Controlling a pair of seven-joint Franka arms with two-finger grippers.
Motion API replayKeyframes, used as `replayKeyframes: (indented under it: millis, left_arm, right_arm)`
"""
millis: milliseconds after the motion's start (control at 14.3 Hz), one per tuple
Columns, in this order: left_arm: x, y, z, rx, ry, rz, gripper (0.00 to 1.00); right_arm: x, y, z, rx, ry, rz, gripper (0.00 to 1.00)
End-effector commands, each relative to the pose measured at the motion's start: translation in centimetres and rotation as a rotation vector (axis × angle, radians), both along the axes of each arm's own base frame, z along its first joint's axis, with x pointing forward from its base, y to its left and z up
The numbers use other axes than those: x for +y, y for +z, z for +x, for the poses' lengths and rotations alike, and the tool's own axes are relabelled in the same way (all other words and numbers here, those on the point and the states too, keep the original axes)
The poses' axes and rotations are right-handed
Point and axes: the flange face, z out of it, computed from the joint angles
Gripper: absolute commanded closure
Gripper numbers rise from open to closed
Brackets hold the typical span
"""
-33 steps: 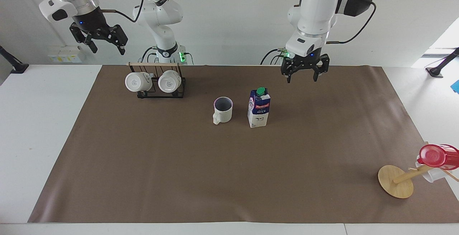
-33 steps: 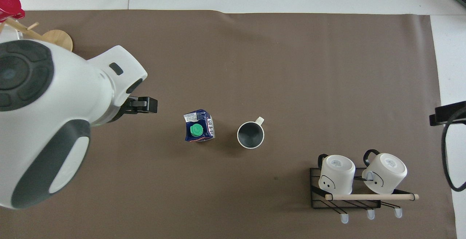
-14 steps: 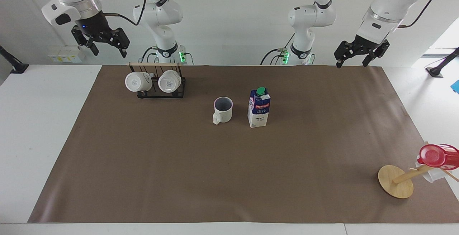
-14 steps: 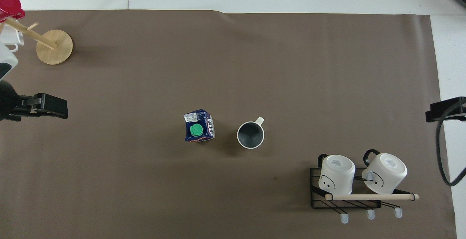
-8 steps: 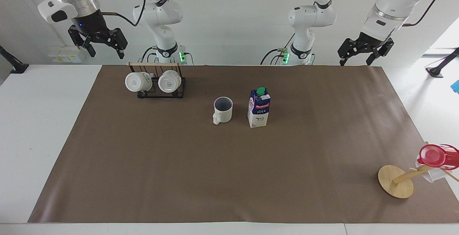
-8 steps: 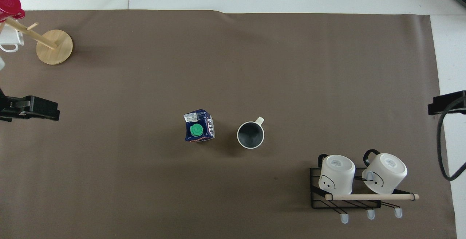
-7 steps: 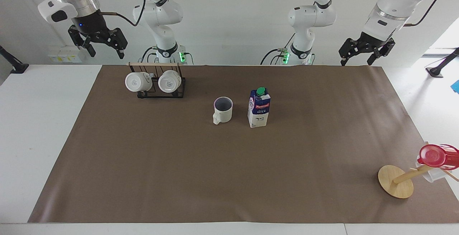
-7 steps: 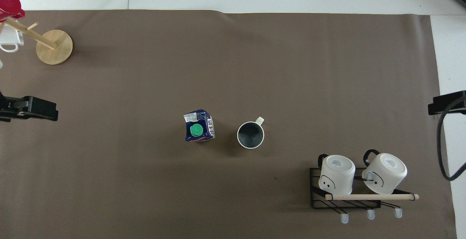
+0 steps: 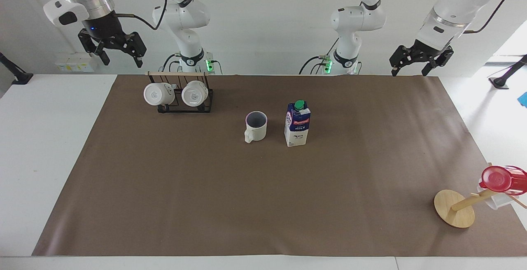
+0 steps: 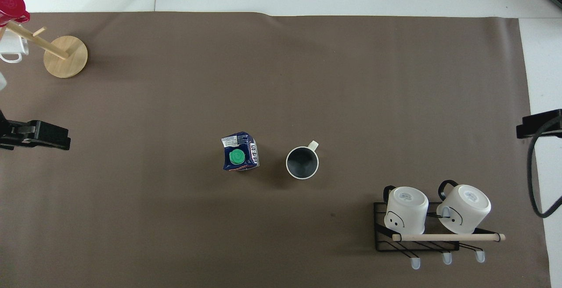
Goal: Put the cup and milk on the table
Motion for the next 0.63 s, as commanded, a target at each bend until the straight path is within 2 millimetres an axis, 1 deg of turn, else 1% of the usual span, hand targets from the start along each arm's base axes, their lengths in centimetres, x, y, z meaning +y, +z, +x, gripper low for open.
replayKeyframes:
  millis: [0,70,140,559]
  left_arm:
    - [0.5,-0.1,-0.9,0.007,-0.007,-0.014,0.00]
    - [0.9,-0.3,-0.9,0.010,0.000,-0.014,0.00]
    - [1.6,-0.9,-0.8,0.019,0.013,-0.014,0.00]
    - [1.7,-0.8,-1.0,0.017,0.018,-0.013,0.00]
  right_arm:
    - [-0.3,0.9,-0.7,-0.016,0.024,0.002,0.00]
    - [-0.5,1.0,-0.8,-0.017,0.022,0.003,0.00]
    - [-0.4,1.0,-0.8,-0.015,0.023,0.003,0.00]
    - [-0.5,1.0,-0.8,-0.015,0.021,-0.001,0.00]
